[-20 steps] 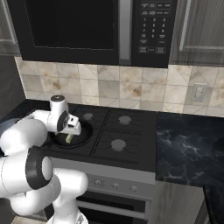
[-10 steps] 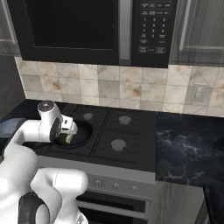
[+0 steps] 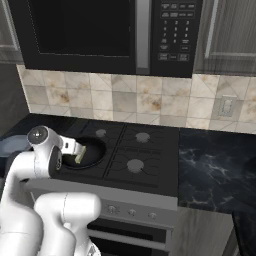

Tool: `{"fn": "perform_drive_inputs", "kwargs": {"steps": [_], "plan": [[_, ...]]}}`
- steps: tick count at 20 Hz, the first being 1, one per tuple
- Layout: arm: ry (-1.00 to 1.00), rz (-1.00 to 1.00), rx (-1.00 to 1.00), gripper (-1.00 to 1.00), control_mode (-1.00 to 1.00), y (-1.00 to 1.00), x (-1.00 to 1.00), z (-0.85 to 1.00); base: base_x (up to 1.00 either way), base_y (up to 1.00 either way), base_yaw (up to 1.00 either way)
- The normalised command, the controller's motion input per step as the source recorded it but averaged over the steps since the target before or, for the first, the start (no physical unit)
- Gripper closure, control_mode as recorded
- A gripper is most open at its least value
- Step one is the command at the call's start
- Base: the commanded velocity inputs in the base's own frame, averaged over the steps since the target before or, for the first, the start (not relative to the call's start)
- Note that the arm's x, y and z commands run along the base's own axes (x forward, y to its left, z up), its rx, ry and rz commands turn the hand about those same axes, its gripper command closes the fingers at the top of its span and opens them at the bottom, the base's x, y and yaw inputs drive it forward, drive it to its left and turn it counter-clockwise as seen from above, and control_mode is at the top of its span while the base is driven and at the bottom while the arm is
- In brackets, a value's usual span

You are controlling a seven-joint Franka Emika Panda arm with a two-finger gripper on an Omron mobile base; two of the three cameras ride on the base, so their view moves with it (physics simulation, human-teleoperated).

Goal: Pick up the butter stick and place it in the pan. Then turn on the burner for the pan.

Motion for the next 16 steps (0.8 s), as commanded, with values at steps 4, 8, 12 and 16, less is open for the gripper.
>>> {"fn": "perform_drive_inputs", "kwargs": {"steps": [4,8,12,16], "plan": [[-0.2,0.02,0.05,-1.0,-1.0,0.01,-0.46,0.06,0.0,0.0,0.0],[-0.21,0.03,0.07,-1.0,-1.0,0.01,-0.46,0.13,0.0,0.0,0.0],[-0.21,0.02,0.09,-1.0,-1.0,0.0,-0.35,0.04,0.0,0.0,0.0],[-0.24,0.05,0.12,-1.0,-1.0,0.0,-0.32,-0.03,0.0,0.0,0.0]]}}
